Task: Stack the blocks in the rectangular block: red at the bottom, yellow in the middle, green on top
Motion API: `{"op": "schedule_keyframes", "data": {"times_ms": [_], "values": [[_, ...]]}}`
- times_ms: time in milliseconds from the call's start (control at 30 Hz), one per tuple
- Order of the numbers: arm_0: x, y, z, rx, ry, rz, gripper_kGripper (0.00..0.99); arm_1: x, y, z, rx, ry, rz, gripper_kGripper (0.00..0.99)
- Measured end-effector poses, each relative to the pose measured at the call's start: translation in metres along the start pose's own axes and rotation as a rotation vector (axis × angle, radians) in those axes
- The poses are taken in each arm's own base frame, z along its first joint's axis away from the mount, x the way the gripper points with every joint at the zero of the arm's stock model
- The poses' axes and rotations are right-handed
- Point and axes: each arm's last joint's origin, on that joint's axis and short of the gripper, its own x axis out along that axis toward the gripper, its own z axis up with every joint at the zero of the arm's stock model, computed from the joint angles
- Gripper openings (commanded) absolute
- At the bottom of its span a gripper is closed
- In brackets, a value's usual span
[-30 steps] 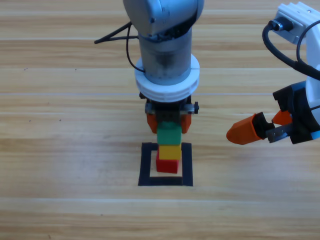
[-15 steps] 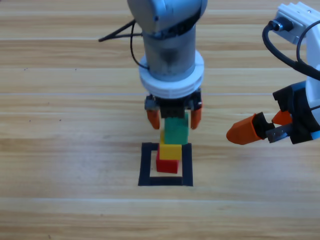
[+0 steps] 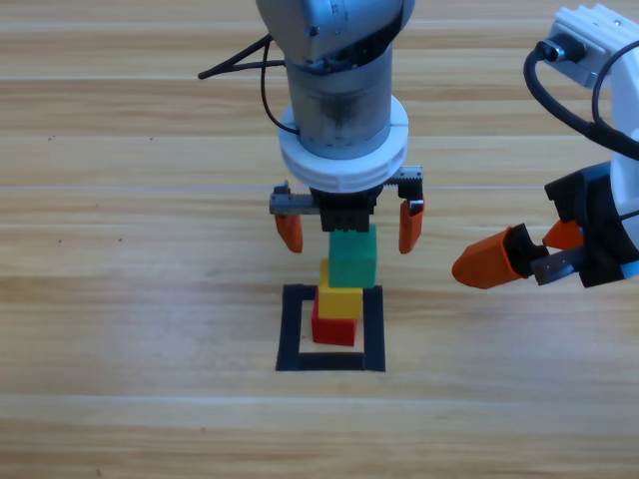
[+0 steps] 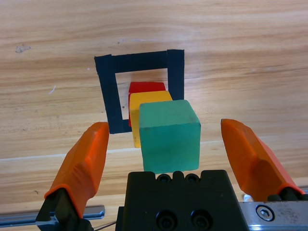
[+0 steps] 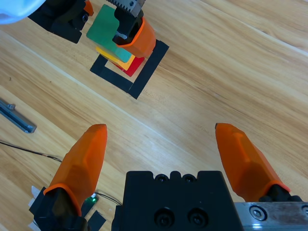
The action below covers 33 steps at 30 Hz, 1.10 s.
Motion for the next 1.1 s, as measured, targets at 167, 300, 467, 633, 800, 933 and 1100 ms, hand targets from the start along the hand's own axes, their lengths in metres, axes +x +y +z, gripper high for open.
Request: {"op": "schedule_keyframes", "data": {"times_ms": [167,300,467,633,800,933,1100], "values": [[-0.013,0.007,0.000,0.000,-0.061,0.046,0.990,0.000,0.000,0.000,0.000,0.000,0.000,0.986],[-0.080,0.034,-0.008,-0.034,-0.231,0.013,0.990,0.000,0.000,0.000,0.000,0.000,0.000,0.986],[-0.137,0.100,-0.047,-0.072,-0.397,-0.048,0.990,0.000,0.000,0.000,0.000,0.001,0.000,0.986],[-0.090,0.160,-0.097,0.006,-0.449,-0.061,0.990,0.001,0.000,-0.001,0.000,0.003,-0.001,0.986],[-0.105,0.185,-0.114,0.028,-0.521,-0.099,0.990,0.001,-0.001,-0.001,0.000,0.003,-0.003,0.986],[-0.100,0.188,-0.117,0.049,-0.537,-0.108,0.990,0.001,-0.001,-0.001,-0.003,0.003,-0.004,0.986],[-0.083,0.190,-0.120,0.091,-0.535,-0.090,0.990,0.001,-0.001,-0.001,-0.009,0.004,-0.004,0.986]]}}
